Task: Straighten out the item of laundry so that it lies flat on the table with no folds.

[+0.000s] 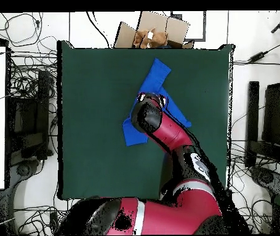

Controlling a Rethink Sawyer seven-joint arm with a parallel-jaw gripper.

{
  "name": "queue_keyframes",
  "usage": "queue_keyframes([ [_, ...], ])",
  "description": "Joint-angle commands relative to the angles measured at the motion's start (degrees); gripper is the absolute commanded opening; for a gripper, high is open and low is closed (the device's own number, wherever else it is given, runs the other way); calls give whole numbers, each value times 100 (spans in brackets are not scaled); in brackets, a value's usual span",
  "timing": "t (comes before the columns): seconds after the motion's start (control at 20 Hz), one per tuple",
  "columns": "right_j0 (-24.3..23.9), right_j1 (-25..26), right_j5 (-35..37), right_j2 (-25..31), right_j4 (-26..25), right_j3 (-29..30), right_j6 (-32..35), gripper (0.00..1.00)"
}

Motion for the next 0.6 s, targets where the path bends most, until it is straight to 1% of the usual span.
queue_keyframes([
  [0.05, -18, 279, -353, 478, -56, 8, 1707, 100],
  [0.6, -4, 315, -327, 471, -3, -62, 1676, 100],
])
